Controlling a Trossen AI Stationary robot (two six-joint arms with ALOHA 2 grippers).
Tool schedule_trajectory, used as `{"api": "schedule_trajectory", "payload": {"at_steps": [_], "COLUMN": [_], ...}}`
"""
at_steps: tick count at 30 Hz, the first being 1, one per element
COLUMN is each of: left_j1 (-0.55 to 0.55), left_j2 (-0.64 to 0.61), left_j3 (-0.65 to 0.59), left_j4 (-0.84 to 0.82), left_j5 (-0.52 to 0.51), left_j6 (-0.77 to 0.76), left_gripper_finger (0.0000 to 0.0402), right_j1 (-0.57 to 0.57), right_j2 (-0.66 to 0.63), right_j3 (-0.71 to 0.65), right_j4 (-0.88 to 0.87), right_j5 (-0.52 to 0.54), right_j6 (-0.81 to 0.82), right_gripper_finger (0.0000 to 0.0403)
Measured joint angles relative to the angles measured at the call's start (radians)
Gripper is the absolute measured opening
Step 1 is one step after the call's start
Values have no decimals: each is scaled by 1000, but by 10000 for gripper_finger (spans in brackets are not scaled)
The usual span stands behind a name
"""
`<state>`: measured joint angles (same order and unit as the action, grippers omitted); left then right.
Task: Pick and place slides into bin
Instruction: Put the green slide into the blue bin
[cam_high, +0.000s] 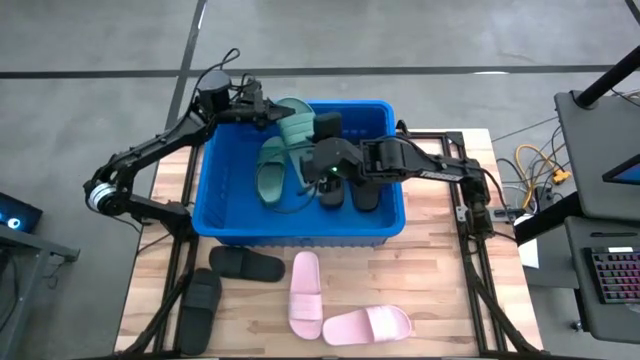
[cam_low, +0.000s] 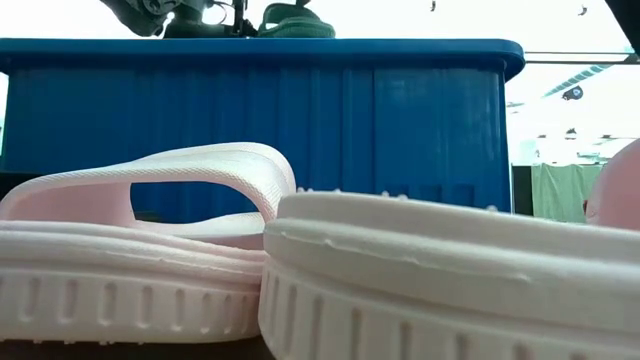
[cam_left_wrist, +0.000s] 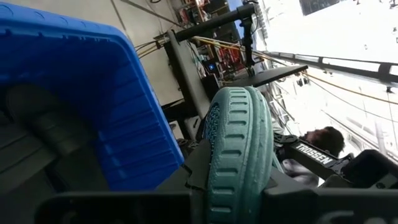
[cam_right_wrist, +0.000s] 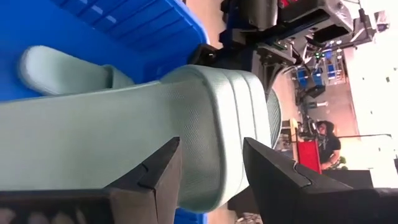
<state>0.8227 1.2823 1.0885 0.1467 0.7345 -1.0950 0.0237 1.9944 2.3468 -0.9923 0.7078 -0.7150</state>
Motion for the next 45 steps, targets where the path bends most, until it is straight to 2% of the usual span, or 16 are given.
{"api": "schedule_trajectory", "payload": {"at_steps": [15,19,24,28,30,38,41,45], "left_j1": [-8,-8,-6,-5,-5,21,42,84], "left_j2": [-1,3,1,0,0,-24,-47,-92], "left_j3": [0,0,0,0,0,0,0,0], "left_j4": [2,2,2,2,2,12,15,29], "left_j5": [54,66,69,84,98,139,147,172], "left_j6": [-20,-19,-7,5,11,134,142,211], "left_gripper_finger": [20,20,19,21,37,152,178,192], "right_j1": [-39,-39,-48,-54,-53,-54,-54,-54], "right_j2": [19,18,18,18,18,18,18,17], "right_j3": [-19,-26,-28,-28,-28,-29,-29,-29], "right_j4": [99,165,180,182,184,185,185,185], "right_j5": [-32,-29,-28,-34,-36,-31,-26,-12], "right_j6": [-66,-59,90,114,113,192,210,277], "right_gripper_finger": [147,108,21,13,12,10,10,9]}}
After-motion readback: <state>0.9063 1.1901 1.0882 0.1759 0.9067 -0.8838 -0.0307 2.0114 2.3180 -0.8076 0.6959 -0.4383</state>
